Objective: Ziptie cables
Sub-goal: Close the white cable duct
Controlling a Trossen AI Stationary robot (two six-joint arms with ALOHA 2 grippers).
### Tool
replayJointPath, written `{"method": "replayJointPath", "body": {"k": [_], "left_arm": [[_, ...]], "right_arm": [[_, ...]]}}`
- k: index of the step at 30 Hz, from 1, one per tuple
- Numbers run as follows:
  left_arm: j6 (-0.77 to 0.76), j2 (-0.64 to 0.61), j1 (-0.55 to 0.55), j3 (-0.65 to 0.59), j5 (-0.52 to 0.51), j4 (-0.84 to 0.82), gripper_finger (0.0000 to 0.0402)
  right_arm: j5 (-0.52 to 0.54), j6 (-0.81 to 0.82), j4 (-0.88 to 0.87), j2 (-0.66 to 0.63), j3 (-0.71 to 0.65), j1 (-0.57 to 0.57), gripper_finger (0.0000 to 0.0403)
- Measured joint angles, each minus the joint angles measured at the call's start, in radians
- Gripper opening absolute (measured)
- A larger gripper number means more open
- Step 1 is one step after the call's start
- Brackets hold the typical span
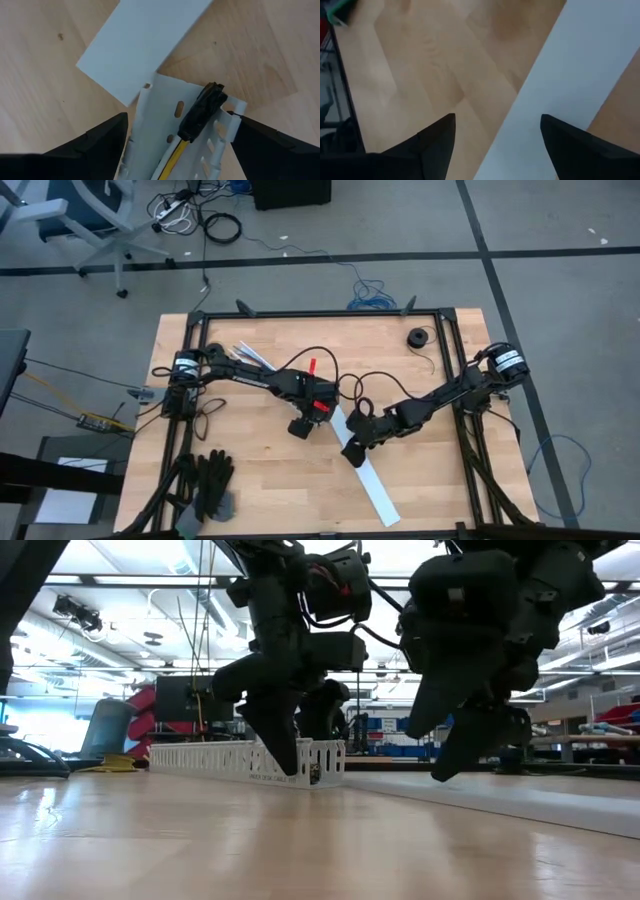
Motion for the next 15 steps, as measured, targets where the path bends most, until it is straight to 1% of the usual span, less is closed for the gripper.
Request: {"method": "replayJointPath", "body": {"k": [2, 10, 15], "left_arm": [[-0.008, 0.000, 0.000, 0.000, 0.000, 0.000, 0.0312], [-0.008, 0.000, 0.000, 0.000, 0.000, 0.006, 0.0312], [-0.008, 0.000, 0.000, 0.000, 0.000, 0.009, 0.0312]], "right_arm": [[-0.011, 0.006, -0.013, -0.003, 0.000, -0.001, 0.0270], [-0.018, 0.116, -0.069, -0.008, 0.003, 0.003, 0.0257], [-0.021, 0.160, -0.076, -0.012, 0.003, 0.007, 0.0241]]}}
